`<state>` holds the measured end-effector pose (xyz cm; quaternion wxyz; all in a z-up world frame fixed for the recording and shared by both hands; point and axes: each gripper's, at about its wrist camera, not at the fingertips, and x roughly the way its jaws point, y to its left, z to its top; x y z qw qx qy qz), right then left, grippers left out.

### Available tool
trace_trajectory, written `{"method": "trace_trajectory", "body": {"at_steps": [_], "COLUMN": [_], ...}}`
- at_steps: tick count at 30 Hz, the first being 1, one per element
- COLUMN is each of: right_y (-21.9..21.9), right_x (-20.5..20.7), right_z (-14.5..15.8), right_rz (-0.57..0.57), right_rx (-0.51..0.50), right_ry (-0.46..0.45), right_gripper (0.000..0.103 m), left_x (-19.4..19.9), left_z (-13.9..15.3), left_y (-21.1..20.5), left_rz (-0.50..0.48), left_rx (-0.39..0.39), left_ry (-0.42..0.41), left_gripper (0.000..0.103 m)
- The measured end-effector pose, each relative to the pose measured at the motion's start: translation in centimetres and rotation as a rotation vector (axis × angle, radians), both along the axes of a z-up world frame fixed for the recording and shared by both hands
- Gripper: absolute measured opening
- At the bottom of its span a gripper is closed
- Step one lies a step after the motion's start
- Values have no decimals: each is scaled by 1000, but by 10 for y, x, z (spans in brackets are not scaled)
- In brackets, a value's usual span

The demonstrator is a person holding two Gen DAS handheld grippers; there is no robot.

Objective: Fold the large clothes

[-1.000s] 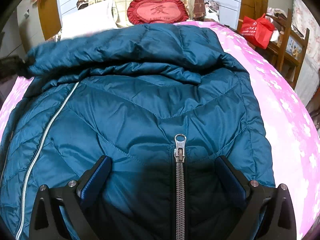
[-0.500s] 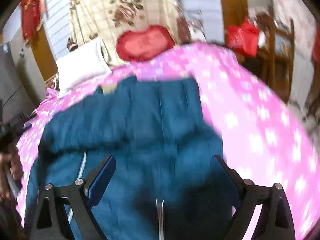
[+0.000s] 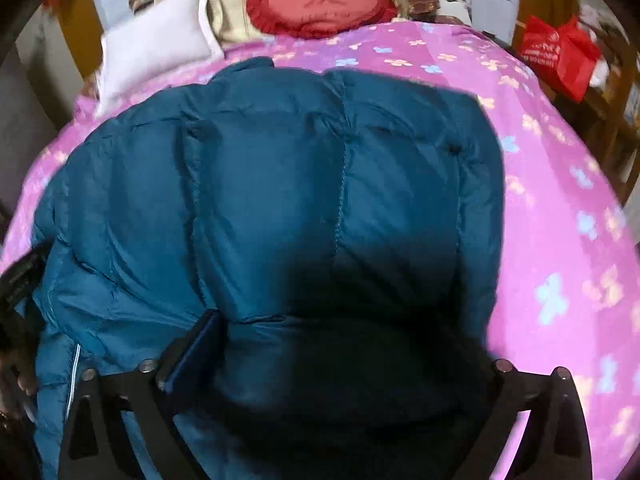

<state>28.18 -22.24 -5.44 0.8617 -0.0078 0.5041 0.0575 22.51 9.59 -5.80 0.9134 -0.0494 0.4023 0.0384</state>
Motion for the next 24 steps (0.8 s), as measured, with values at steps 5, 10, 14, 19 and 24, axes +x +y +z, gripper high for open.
{"method": "trace_trajectory", "body": {"at_steps": [5, 10, 14, 19, 24], "right_y": [19, 54, 54, 57, 76], "right_x": [15, 69, 75, 54, -9], "right_z": [74, 23, -8, 35, 63], "right_rz": [-36, -24, -43, -53, 24], "right_rx": [113, 96, 58, 40, 94], "right_ry": [-238, -110, -102, -168, -303], "right_gripper": [85, 86, 87, 82, 88], "left_x": [2, 2, 3, 5, 6], "left_z": [2, 2, 1, 0, 0], "left_y": [-1, -2, -2, -3, -4], "left_rz": [6, 7, 10, 15, 17], "left_rx": [-9, -7, -5, 6, 12], "left_ry": [6, 12, 17, 28, 30], "left_gripper": [67, 67, 67, 67, 67]}}
